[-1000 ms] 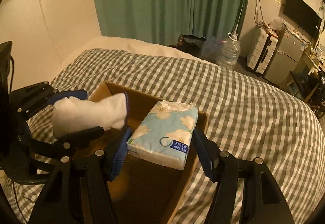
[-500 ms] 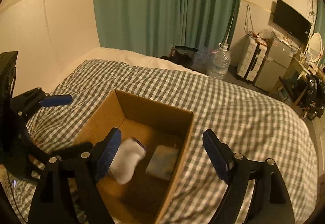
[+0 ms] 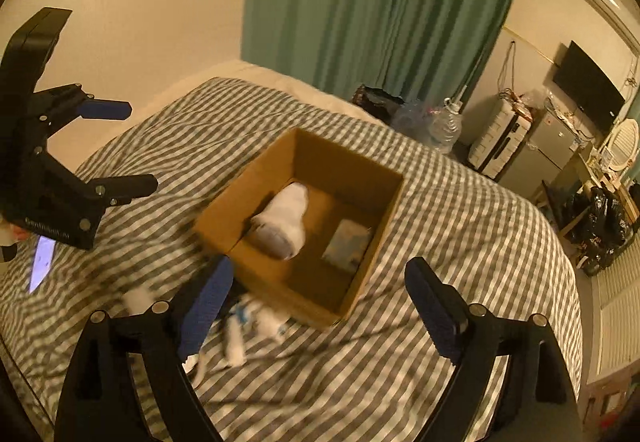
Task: Organize objects
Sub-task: 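Grasp the white hair dryer by its body with the right tool, then lift the hair dryer with the right tool while the left tool grasps the clear tape roll rim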
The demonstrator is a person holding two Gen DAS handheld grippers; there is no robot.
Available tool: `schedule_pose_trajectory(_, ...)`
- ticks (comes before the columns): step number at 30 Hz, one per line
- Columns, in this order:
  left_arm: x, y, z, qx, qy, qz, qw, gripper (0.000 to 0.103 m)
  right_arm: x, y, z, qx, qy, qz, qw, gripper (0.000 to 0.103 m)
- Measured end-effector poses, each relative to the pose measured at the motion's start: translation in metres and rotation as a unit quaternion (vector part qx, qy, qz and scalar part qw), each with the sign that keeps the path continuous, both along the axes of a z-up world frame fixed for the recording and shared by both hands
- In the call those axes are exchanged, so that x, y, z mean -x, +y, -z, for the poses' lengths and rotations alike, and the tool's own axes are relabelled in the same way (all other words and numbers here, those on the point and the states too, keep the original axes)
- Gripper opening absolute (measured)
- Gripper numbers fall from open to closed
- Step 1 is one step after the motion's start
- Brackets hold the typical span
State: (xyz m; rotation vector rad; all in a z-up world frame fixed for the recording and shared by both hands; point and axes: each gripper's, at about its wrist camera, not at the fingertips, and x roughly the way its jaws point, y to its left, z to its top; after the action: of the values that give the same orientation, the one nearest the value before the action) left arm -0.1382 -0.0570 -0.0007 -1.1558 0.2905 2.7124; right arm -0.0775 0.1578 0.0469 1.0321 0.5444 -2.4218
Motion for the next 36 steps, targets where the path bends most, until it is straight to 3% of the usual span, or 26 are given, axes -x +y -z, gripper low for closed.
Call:
schedule_pose_trajectory(5,-0.034,-0.025,0.027,0.0,-0.009,-0.066,0.9978,0.101,-0.028,-0.008,0.014,0.016,-0.022,-0.012,1.0,0.088)
schedule_pose_trajectory(10,-0.053,-0.05,0.06,-0.042,-0.017,-0.153,0.9872,0.101,-0.052,-0.022,0.048,0.024,-0.029,-0.011,0.999,0.088)
schedule_pose_trajectory(13,-0.065,-0.054,0.073,-0.041,-0.009,-0.181,0.9826,0.101,-0.064,-0.035,0.072,0.029,-0.038,-0.015,0.999,0.088)
schedule_pose_trajectory(17,-0.07,-0.048,0.085,-0.004,-0.008,-0.168,0.9857,0.101,-0.067,-0.055,0.095,0.033,-0.07,-0.035,0.996,0.088)
schedule_pose_trajectory(26,-0.065,-0.05,0.095,-0.007,-0.019,-0.16,0.9869,0.101,-0.058,-0.089,0.139,0.001,-0.115,-0.055,0.992,0.087)
schedule_pose_trajectory(30,-0.062,-0.052,0.103,-0.011,-0.031,-0.162,0.9862,0.101,-0.057,-0.087,0.146,0.001,-0.129,-0.057,0.99,0.08)
schedule_pose_trajectory(34,-0.061,-0.05,0.104,-0.01,-0.033,-0.16,0.9865,0.101,-0.063,-0.09,0.143,0.011,-0.14,-0.08,0.987,0.052)
schedule_pose_trajectory(36,-0.062,-0.048,0.105,-0.007,-0.033,-0.159,0.9867,0.101,-0.067,-0.094,0.142,0.002,-0.132,-0.086,0.988,0.051)
